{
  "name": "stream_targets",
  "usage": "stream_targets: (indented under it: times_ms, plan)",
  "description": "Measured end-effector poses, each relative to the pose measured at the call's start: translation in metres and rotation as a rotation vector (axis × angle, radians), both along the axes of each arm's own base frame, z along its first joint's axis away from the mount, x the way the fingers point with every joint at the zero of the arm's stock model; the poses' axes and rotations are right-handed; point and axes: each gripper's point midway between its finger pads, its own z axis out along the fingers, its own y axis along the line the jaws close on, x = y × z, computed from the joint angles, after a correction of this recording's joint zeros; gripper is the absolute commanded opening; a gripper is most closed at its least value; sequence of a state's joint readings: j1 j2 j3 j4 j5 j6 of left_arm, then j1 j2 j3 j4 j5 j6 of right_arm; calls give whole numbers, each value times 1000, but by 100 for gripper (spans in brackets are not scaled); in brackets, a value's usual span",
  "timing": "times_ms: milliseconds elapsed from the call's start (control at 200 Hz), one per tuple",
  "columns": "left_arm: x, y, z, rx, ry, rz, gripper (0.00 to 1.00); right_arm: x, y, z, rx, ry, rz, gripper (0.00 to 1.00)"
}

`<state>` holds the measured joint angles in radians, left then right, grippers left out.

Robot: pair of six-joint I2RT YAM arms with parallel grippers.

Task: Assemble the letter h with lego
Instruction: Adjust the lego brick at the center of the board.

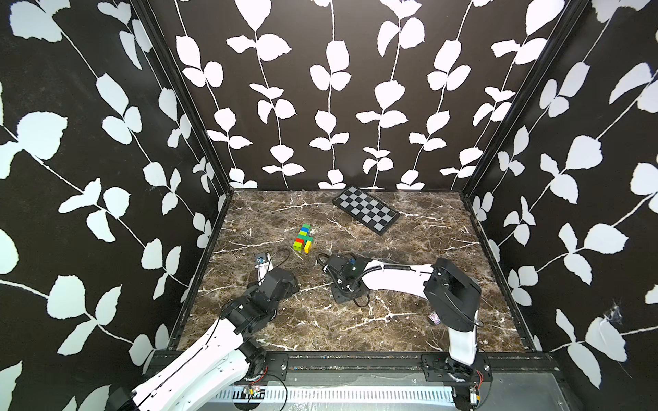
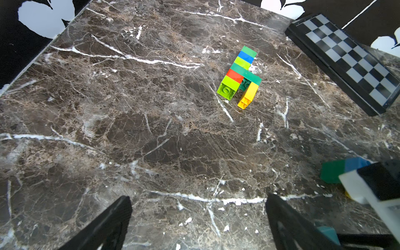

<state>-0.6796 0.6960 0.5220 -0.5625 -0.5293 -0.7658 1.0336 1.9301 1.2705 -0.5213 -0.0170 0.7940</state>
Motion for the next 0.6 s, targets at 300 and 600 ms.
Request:
stream_targets:
  times_ms: [300, 600]
  plan:
    - [-1, -5, -1, -19, 12, -24, 99, -3, 3, 8, 44, -23, -46, 77]
    - [2, -2, -8, 1, 38, -17, 99, 4, -13, 61, -5, -283, 385, 84]
